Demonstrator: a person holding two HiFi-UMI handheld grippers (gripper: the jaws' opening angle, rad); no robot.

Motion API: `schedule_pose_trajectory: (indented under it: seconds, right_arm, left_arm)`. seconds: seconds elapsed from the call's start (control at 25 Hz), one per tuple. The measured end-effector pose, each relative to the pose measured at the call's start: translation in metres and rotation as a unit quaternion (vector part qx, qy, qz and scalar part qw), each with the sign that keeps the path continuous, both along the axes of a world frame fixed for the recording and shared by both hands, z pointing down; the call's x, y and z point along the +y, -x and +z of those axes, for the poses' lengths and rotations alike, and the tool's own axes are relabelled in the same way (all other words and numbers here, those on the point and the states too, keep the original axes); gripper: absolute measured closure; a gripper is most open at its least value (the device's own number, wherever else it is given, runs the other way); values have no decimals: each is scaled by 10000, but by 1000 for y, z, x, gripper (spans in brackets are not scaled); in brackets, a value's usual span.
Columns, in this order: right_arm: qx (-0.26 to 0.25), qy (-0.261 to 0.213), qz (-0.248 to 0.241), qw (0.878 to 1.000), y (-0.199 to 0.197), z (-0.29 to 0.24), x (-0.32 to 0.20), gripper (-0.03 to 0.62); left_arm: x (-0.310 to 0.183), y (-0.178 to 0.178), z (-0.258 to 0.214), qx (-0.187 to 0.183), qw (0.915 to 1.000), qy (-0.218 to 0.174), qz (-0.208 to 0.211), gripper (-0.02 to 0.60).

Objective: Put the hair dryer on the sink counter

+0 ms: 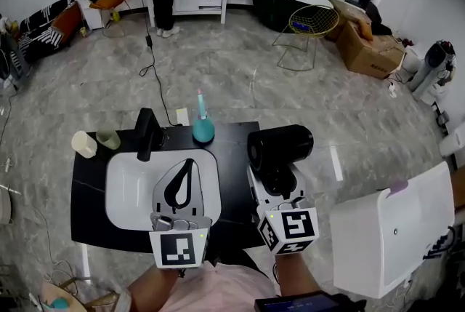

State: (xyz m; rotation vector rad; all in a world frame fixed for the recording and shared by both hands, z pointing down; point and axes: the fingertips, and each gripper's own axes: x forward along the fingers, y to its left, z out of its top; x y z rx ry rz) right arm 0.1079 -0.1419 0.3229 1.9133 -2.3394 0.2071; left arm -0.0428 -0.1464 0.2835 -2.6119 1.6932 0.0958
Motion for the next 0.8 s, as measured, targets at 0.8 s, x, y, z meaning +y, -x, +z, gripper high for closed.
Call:
schedule_pose_trajectory:
  seconds: [0.8]
  right_arm:
    - [70, 1019, -520, 9934, 1, 95, -70, 355]
  left_arm:
    - [-50, 11, 56, -145, 9950, 708, -691, 572]
